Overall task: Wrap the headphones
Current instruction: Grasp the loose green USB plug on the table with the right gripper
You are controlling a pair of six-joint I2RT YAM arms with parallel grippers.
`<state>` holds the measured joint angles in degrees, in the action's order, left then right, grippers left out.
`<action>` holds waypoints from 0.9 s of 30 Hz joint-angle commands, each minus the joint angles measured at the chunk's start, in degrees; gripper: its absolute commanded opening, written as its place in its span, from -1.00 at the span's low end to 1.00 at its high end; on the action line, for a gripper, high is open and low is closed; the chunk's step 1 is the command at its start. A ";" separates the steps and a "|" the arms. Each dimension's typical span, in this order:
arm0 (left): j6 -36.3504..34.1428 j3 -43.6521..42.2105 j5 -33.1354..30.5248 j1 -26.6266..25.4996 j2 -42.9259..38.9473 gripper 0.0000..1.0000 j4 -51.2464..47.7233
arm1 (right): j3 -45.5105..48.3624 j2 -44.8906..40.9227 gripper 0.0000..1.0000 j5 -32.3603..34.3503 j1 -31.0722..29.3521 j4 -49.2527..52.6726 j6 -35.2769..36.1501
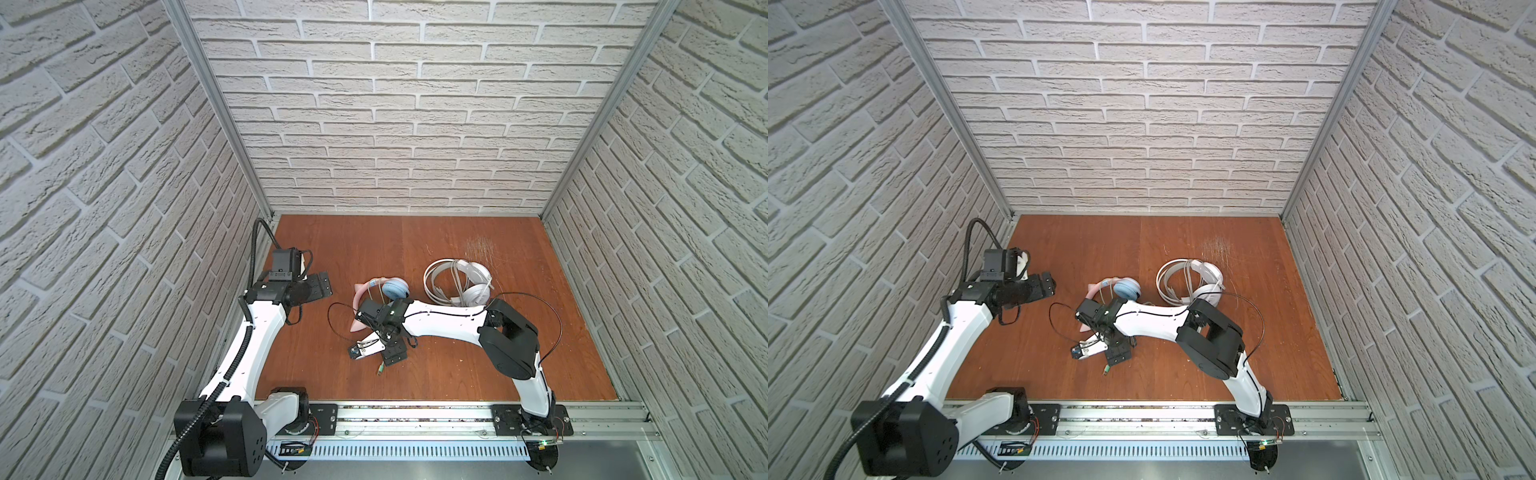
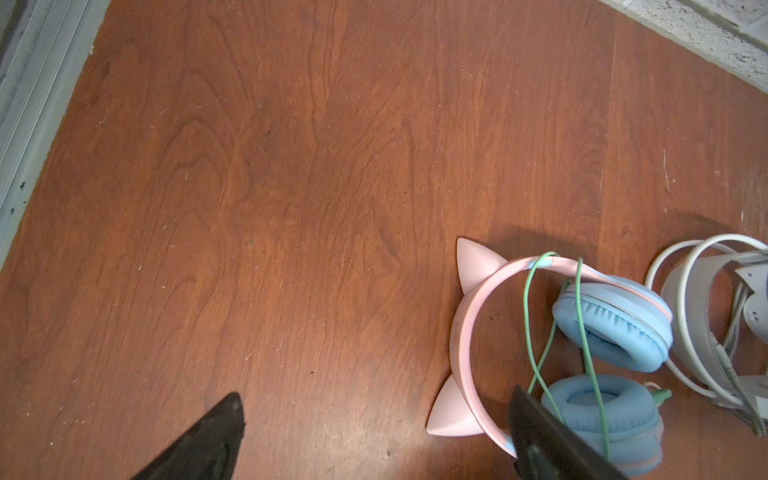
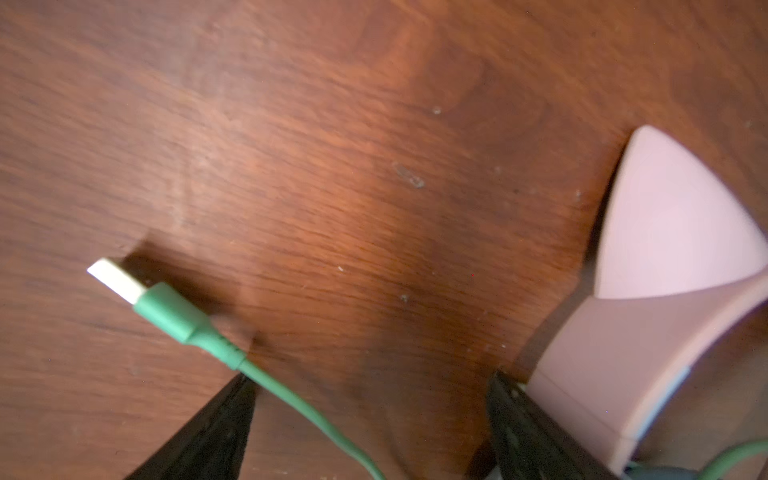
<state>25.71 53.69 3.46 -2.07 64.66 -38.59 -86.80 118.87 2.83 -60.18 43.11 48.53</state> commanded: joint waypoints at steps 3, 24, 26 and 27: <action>-0.31 -1.22 0.58 0.72 -0.16 0.96 0.68 | -2.11 3.05 0.72 -0.89 -0.37 1.23 1.56; -0.27 -1.03 1.10 1.47 -0.86 0.97 -0.34 | 0.91 2.81 -0.63 -7.98 0.24 -0.86 -3.67; -0.31 -1.36 1.26 1.43 -0.86 0.97 -0.17 | 0.38 2.34 -0.74 -8.91 0.62 -1.19 -5.21; -0.23 -1.53 1.51 1.41 -0.87 0.96 -0.01 | -0.05 2.10 -0.82 -9.49 0.97 -1.19 -6.27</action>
<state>25.63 53.15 4.21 -1.02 64.66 -39.03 -87.90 120.51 -4.80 -59.79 45.04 45.74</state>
